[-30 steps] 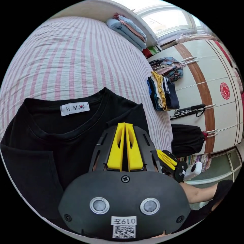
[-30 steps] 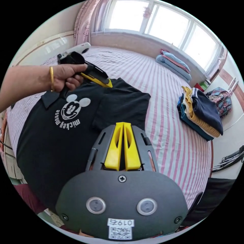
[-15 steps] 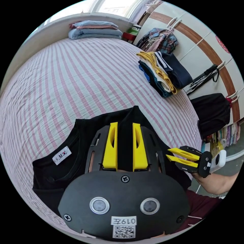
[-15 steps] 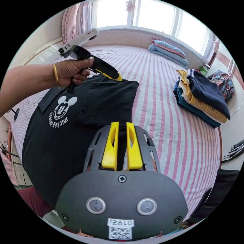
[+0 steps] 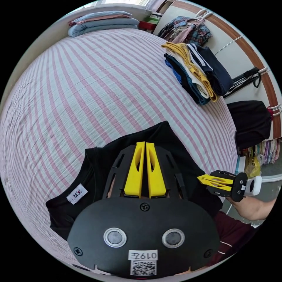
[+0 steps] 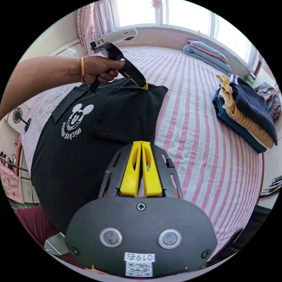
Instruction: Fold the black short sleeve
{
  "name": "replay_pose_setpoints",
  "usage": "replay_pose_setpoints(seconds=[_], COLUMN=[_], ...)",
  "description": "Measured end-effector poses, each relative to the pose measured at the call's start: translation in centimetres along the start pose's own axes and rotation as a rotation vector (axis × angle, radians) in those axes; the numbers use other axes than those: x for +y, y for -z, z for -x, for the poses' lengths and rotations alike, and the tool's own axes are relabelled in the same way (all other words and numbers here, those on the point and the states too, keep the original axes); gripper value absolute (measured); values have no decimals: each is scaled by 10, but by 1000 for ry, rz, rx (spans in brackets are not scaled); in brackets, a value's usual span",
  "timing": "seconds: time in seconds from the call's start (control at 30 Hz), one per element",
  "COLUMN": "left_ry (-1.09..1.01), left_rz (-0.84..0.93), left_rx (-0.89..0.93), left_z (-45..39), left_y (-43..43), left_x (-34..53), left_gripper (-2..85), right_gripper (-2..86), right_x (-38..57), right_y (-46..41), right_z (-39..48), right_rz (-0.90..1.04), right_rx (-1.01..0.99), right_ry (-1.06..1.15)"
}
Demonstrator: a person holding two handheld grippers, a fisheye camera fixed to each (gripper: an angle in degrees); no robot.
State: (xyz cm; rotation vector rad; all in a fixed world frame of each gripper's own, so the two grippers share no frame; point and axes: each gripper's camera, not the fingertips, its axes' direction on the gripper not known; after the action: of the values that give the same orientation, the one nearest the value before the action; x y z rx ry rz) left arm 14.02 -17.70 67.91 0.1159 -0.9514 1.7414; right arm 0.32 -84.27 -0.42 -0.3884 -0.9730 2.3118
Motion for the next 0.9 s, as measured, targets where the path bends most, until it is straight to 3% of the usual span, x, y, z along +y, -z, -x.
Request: replay_pose_setpoints(seconds=[0.33, 0.5, 0.7, 0.9], left_ry=[99, 77, 125, 132], left_rz=[-206, -46, -89, -349], left_rx=[260, 147, 115, 296], left_z=[17, 7, 5, -29], left_y=[40, 28, 44, 96], left_x=[47, 67, 93, 165], left_gripper=[7, 7, 8, 7], right_gripper=[-8, -7, -7, -8], right_x=[6, 12, 29, 76], right_y=[32, 34, 46, 126], right_z=[0, 4, 1, -2], right_rz=[-66, -28, -15, -217], right_rx=[-1, 2, 7, -5], right_ry=[-7, 11, -2, -69])
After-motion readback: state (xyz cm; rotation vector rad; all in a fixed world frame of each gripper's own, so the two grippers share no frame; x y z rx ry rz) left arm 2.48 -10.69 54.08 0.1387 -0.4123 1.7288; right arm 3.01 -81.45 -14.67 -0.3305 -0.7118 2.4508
